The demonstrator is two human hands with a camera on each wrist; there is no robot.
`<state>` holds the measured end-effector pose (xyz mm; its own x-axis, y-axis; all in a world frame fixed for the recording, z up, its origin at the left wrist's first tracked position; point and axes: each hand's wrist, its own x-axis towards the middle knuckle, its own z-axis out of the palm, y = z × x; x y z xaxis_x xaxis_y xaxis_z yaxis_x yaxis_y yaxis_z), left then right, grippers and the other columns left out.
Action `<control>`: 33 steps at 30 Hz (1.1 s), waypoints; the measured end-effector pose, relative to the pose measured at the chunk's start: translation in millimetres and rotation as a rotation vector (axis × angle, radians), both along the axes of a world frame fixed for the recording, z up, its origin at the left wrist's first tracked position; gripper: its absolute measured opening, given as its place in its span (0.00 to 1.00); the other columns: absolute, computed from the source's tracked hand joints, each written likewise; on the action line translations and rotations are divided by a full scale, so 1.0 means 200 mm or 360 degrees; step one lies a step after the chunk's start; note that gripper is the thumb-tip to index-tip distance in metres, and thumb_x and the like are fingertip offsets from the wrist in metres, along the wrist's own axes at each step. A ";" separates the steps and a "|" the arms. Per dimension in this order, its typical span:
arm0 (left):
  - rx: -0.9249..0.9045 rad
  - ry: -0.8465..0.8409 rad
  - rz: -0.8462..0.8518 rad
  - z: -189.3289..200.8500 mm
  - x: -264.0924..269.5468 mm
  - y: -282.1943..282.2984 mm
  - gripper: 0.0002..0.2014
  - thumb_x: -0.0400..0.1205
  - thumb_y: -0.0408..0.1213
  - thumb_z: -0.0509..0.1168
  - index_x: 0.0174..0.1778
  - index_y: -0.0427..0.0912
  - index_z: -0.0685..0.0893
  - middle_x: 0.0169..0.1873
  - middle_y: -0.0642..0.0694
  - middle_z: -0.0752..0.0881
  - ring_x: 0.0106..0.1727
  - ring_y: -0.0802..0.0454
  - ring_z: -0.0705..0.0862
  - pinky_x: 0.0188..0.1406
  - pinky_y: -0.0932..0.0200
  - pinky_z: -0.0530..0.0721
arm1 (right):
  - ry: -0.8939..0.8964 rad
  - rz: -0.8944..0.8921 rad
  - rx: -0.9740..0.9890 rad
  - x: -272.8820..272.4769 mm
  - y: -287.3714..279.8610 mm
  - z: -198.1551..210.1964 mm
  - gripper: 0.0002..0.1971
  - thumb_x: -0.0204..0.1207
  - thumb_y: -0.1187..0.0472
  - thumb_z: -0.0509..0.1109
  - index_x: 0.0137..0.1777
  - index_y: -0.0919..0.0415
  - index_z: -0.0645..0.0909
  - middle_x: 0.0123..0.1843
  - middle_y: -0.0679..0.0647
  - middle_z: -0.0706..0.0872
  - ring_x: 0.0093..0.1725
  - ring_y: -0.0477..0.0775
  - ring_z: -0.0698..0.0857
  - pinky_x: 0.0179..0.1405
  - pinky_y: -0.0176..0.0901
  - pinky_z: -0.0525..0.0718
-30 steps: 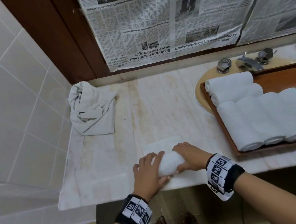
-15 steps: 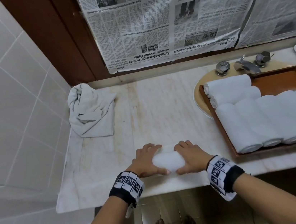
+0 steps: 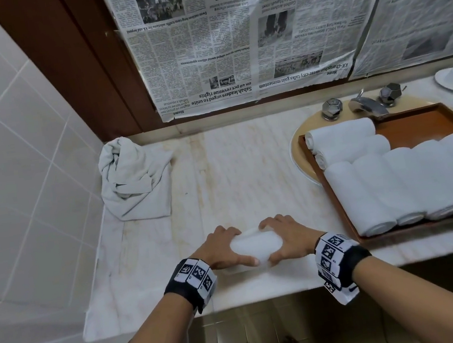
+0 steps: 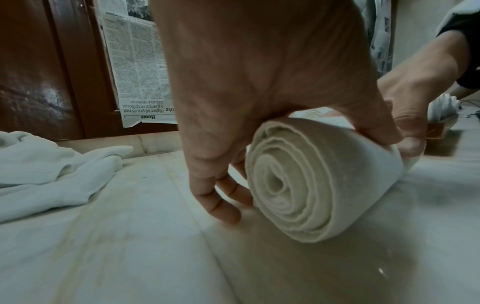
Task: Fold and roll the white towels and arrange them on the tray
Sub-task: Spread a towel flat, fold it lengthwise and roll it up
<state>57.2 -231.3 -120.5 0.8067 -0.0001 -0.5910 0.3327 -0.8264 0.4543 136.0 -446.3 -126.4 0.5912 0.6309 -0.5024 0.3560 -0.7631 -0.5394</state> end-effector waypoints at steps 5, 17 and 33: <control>-0.0075 -0.0070 0.0016 -0.02 -0.03 0.00 0.46 0.65 0.68 0.78 0.75 0.55 0.69 0.65 0.51 0.71 0.65 0.49 0.75 0.65 0.47 0.80 | 0.0010 -0.0144 0.0144 -0.03 -0.04 0.02 0.50 0.57 0.45 0.84 0.78 0.41 0.59 0.63 0.44 0.68 0.67 0.51 0.68 0.70 0.51 0.74; -0.0051 -0.0355 0.0085 -0.05 -0.07 0.01 0.43 0.71 0.73 0.68 0.81 0.65 0.63 0.79 0.54 0.64 0.78 0.47 0.65 0.76 0.41 0.69 | -0.0398 0.0131 0.0092 -0.09 -0.03 -0.02 0.40 0.64 0.31 0.54 0.73 0.54 0.70 0.68 0.51 0.70 0.67 0.55 0.69 0.63 0.51 0.73; 0.0400 0.0020 -0.0203 0.04 0.09 -0.05 0.47 0.60 0.73 0.75 0.71 0.53 0.73 0.64 0.49 0.77 0.65 0.46 0.78 0.61 0.46 0.79 | -0.0019 -0.0280 -0.0178 0.03 0.04 0.04 0.37 0.72 0.35 0.64 0.79 0.50 0.67 0.72 0.54 0.71 0.72 0.60 0.70 0.71 0.57 0.73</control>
